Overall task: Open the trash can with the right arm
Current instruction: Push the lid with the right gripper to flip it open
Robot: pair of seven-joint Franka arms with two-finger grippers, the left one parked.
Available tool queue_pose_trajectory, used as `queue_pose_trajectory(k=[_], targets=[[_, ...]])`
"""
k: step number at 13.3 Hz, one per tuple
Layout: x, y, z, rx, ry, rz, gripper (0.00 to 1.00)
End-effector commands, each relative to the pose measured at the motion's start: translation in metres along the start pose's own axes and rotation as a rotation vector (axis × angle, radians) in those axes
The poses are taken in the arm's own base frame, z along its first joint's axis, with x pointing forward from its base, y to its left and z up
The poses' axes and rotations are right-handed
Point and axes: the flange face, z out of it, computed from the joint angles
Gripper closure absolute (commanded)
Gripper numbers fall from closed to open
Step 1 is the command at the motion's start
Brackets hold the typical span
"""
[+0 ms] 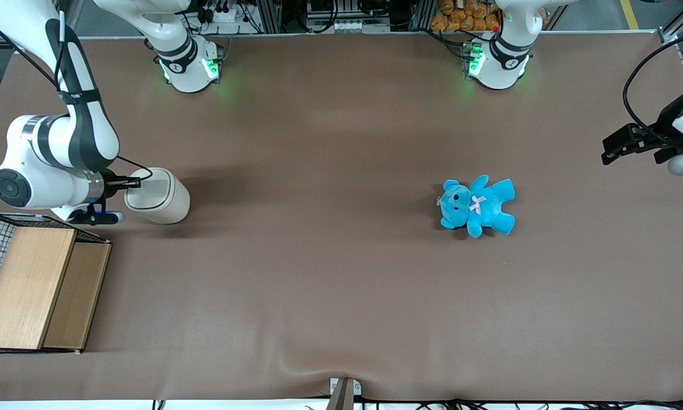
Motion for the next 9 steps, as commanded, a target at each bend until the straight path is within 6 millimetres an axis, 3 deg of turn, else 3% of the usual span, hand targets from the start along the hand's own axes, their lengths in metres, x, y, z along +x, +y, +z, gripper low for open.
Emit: queue_pose_trajectory(k=[1,6,9], targets=[[0.008,0.003,0.014,-0.016,-0.011,-0.018,1.00],[0.013,0.004,0.024,-0.014,-0.018,-0.034,1.00],[0.003,0.000,0.006,-0.015,-0.015,-0.040,1.00]])
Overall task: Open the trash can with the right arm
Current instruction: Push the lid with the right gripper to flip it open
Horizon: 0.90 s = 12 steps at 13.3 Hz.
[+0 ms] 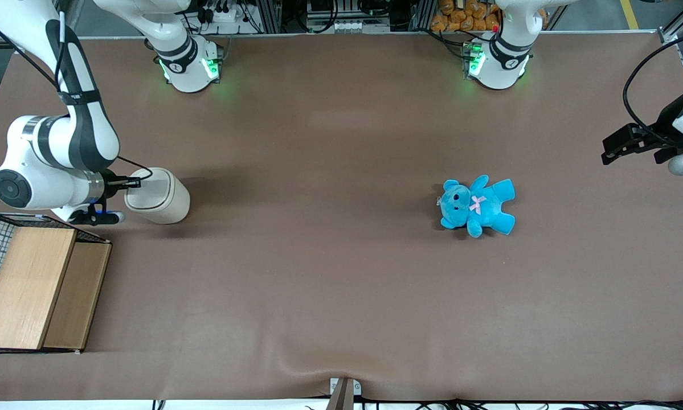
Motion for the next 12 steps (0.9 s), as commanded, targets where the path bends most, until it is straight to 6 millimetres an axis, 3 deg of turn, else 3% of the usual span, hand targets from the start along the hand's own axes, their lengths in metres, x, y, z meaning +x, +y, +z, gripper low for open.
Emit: queue_pose_trajectory(k=[1,4,9,10,11,12], targets=[[-0.006,-0.002,-0.010,-0.014,-0.004,-0.019,1.00],[-0.037,-0.006,-0.063,-0.013,0.034,-0.015,1.00],[-0.078,-0.020,-0.190,-0.025,0.093,-0.034,1.00],[-0.085,-0.026,-0.212,-0.033,0.120,-0.042,0.77],[-0.091,-0.026,-0.232,-0.034,0.154,-0.042,0.14],[-0.098,-0.027,-0.252,-0.037,0.189,-0.040,0.00]])
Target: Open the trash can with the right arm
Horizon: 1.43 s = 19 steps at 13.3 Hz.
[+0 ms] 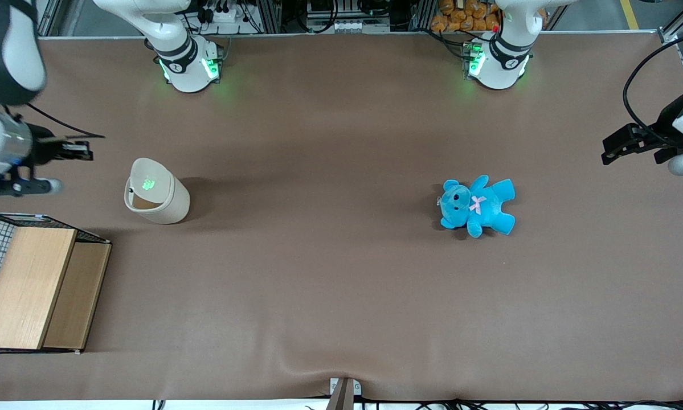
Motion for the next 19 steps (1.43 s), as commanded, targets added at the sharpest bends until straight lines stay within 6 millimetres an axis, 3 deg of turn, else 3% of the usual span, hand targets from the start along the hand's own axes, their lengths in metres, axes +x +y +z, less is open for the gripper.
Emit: queue_pose_trajectory(k=[1,6,8,10,13,19], targets=[[-0.007,-0.003,-0.048,-0.027,0.045,-0.002,0.00],[-0.039,-0.006,-0.108,-0.017,0.077,0.003,0.00],[-0.063,-0.005,-0.131,-0.016,0.103,0.009,0.00],[-0.103,-0.005,-0.158,-0.021,0.173,0.014,0.00],[-0.116,-0.005,-0.158,-0.008,0.165,0.105,0.00],[-0.109,-0.008,-0.161,-0.013,0.203,0.103,0.00]])
